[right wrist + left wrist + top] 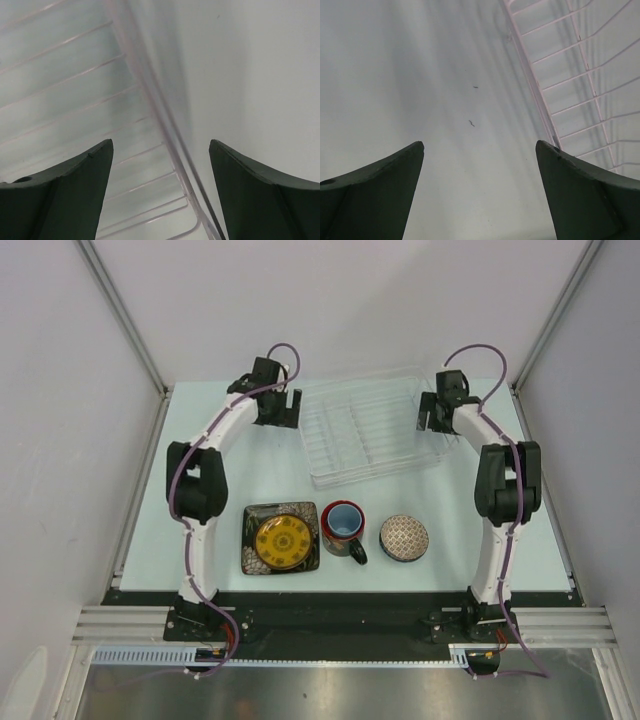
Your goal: Load the mixed dishes into the dish rack
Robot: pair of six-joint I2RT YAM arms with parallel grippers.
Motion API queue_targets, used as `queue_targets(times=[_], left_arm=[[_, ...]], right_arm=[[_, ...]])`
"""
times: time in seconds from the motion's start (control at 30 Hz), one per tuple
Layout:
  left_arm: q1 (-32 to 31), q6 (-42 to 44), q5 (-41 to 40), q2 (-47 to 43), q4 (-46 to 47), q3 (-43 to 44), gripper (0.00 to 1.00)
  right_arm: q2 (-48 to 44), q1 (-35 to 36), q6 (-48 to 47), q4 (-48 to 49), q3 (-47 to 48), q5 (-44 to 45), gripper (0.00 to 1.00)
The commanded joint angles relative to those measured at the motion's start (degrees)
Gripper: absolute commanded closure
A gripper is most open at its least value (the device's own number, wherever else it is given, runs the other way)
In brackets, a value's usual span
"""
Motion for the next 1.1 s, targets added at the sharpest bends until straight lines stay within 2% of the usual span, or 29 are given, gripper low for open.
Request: queue_targets(times=[0.0, 0.17, 0.3, 0.4, 0.53, 0.73, 1.07], left_arm=[[-0.78, -0.70, 1.56, 3.19, 0.47, 8.91, 0.00], [-0.78, -0.44, -0.28, 6.62, -0.68, 14.46, 0.00], [-0.87, -0.17, -0.28, 6.19, -0.51, 12.98, 0.00], [-0.78, -0.17, 0.42, 2.86, 1.24, 6.67, 0.00], [-0.87, 0.35, 0.77, -3.73, 5.81, -7.38, 0.00], [-0.87, 1.58, 0.95, -12.08, 9.24, -21.10, 0.00], [-2.27, 2.55, 6.66, -22.37, 8.81, -31.41, 0.00]], right_arm=[[-5.56, 8.91, 3.73, -1.70, -4.16, -1.98, 0.16], [-9.16, 15.68, 5.57, -3.46, -8.04, 0.74, 0.14], [-12.15, 16.48, 6.01, -4.87, -11.55, 4.26, 0.11], [-13.12, 15.69, 6.01, -5.75, -12.26, 4.88, 0.10], [-14.18, 15.42, 5.84, -5.92, -13.32, 4.96, 0.10], [-13.57, 14.28, 6.01, -4.00, -13.23, 3.65, 0.08], [-11.37, 14.10, 4.78, -2.93, -10.33, 1.98, 0.00]])
